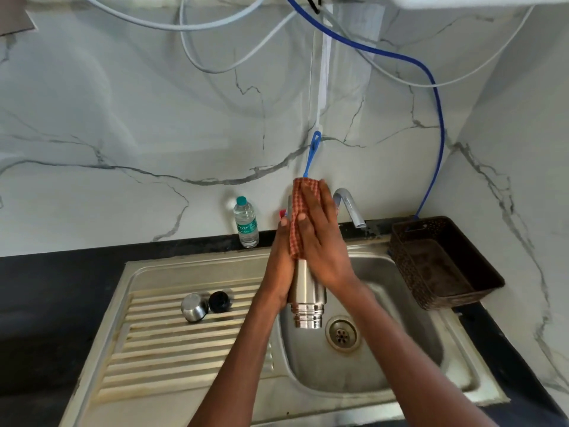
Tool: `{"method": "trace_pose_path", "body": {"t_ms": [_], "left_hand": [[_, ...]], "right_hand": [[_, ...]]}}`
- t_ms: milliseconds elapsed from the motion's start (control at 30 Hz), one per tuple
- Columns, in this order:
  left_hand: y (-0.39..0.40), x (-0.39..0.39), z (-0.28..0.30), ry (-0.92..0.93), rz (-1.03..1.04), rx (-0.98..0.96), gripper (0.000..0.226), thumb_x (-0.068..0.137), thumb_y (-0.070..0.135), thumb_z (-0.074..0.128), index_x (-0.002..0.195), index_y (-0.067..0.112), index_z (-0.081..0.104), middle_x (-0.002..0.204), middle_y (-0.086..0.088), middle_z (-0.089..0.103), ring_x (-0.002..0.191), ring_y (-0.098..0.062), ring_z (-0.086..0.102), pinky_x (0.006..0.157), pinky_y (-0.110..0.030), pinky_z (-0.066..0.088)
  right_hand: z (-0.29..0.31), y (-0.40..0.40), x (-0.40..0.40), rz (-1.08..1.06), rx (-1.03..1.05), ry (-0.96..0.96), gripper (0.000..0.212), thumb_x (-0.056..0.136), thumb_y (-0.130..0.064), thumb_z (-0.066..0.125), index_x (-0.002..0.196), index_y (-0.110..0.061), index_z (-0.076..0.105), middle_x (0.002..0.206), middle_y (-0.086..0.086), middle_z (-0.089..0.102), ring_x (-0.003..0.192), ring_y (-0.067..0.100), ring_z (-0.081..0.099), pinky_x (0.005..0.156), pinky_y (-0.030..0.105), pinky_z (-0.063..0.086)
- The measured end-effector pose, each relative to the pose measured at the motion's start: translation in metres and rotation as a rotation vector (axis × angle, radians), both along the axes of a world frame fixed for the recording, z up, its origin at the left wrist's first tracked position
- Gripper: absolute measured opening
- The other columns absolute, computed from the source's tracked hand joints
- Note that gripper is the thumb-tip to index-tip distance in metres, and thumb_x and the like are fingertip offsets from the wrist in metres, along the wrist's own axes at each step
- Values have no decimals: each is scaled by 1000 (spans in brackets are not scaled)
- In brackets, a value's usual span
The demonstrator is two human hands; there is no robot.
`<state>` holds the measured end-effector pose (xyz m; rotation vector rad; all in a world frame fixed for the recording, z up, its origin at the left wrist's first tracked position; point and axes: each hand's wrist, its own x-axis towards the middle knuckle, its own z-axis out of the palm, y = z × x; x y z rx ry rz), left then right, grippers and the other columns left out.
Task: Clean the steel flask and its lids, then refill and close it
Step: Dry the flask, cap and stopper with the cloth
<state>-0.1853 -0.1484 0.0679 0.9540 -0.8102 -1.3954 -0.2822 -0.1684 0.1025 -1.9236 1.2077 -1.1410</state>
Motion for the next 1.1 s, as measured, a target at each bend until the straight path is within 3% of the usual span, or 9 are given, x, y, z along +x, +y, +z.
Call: {"method": "trace_pose_path", "body": {"t_ms": [67, 200, 300, 400, 500, 667, 800, 933, 1100], "left_hand": [[0, -1, 1, -12, 22, -5, 57, 114, 52, 28, 158, 19, 45, 149, -15, 61, 139, -33, 58, 119, -57, 42], [-7, 11, 5, 75, 100, 25, 60, 112, 51, 38, 151, 8, 52, 145, -28, 59, 133, -41, 60, 111, -54, 50], [-12, 17, -4, 101, 108, 66, 74, 102, 66, 55, 148, 8, 54, 142, -43, 50, 118, -51, 58, 112, -75, 37], [-12, 17, -16, 150, 83, 100, 73, 102, 61, 59, 149, 5, 50, 133, -36, 55, 110, -45, 59, 109, -73, 36], [-9, 11, -15, 135, 38, 79, 65, 107, 51, 56, 150, 2, 52, 142, -32, 55, 127, -50, 55, 118, -66, 34], [7, -1, -4, 98, 14, 29, 50, 112, 44, 40, 148, 12, 57, 139, -21, 66, 130, -39, 63, 113, -54, 47], [1, 8, 4, 126, 79, 45, 58, 113, 49, 38, 152, 9, 51, 146, -23, 60, 134, -35, 61, 107, -44, 51], [-3, 25, -8, 205, 71, 70, 73, 106, 61, 48, 150, 2, 52, 135, -28, 59, 120, -41, 59, 106, -51, 48], [2, 10, -14, 183, -25, 60, 63, 113, 52, 36, 160, 10, 39, 160, -24, 44, 150, -39, 42, 125, -51, 32]], "right_hand": [[4, -8, -1, 26, 24, -30, 55, 113, -33, 37, 165, -32, 19, 172, -16, -2, 151, -12, -2, 112, 3, 12], [-19, 35, -5, 159, 18, -79, 56, 114, -23, 34, 164, -31, 11, 173, -12, -6, 157, 3, -8, 127, 19, 6], [-41, 76, -9, 200, 96, -108, 56, 113, -29, 35, 164, -39, 14, 170, -23, -10, 157, 1, 0, 125, 25, 21], [-45, 77, -11, 146, 96, -56, 56, 110, -38, 35, 163, -43, 17, 170, -25, -9, 157, 2, 4, 124, 34, 23], [-34, 58, -8, 138, 75, -45, 54, 112, -35, 33, 164, -41, 16, 170, -24, -11, 158, 3, -2, 126, 33, 17], [2, -2, -7, 86, 108, -102, 53, 114, -34, 32, 165, -33, 16, 173, -14, -1, 155, -6, -5, 114, 0, 4], [-6, 25, -9, 164, 96, -99, 54, 114, -29, 31, 165, -32, 14, 172, -17, 1, 156, -2, -4, 120, 6, 3], [-29, 84, -9, 228, 101, -58, 56, 112, -33, 34, 163, -41, 14, 169, -26, -10, 156, -4, 5, 120, 16, 22], [-15, 38, -3, 102, 56, -26, 54, 113, -34, 32, 165, -36, 15, 171, -19, -10, 156, -2, -5, 124, 29, 17]]}}
